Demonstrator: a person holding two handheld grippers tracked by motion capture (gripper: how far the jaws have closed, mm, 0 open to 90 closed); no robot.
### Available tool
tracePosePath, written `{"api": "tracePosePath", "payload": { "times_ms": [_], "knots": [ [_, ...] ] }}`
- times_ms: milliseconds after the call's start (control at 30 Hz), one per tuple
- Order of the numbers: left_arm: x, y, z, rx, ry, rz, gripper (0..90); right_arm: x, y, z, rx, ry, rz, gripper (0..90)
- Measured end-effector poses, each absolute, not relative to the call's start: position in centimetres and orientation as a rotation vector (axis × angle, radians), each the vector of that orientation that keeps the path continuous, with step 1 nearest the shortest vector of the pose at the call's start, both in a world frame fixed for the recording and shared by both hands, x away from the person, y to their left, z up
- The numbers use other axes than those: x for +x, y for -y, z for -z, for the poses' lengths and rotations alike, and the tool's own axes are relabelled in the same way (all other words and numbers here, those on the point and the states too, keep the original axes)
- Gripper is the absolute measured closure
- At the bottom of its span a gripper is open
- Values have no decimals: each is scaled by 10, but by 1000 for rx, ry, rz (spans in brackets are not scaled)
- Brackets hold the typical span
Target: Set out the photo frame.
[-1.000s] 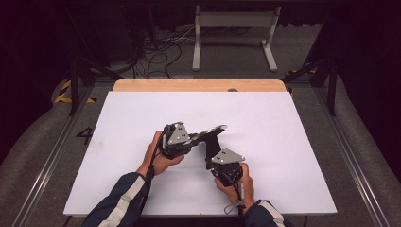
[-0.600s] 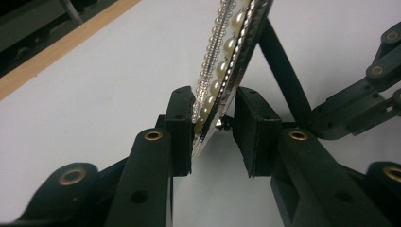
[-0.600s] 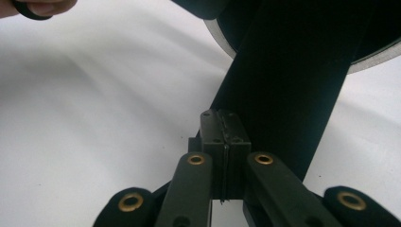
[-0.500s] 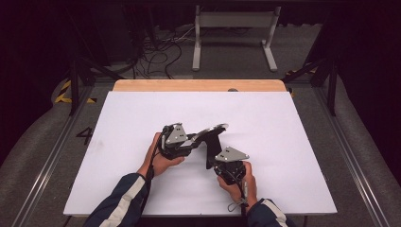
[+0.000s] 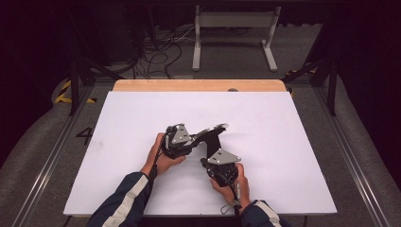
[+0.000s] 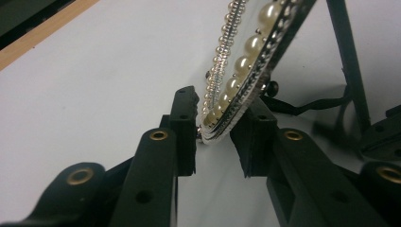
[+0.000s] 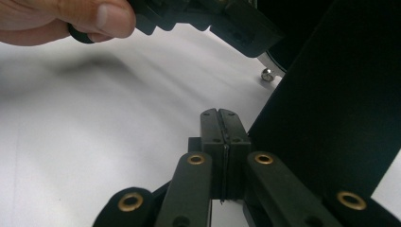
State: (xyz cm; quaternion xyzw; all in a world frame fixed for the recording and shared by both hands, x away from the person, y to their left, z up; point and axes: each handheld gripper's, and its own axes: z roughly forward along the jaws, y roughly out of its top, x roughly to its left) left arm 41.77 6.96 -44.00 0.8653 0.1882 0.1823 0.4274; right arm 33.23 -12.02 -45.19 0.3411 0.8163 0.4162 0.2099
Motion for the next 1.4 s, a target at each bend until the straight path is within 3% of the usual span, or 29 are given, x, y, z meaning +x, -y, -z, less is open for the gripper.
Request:
{"api": "tracePosePath", "payload": {
  "times_ms": [300,433,633,933,1400],
  "knots": [
    [415,-65,440,2177,-456,-512,762,330,109,457,937,-2247,-1146,900],
    [420,-64,442,2147,-490,-477,685,332,105,460,948,-2246,-1151,900],
    [419,-63,442,2160,-465,-477,748,332,107,460,960,-2214,-1118,900],
    [414,-63,441,2183,-447,-519,775,330,109,459,968,-2196,-1097,900],
    [399,-67,440,2201,-445,-552,767,331,115,459,985,-2212,-1090,900]
  ]
}}
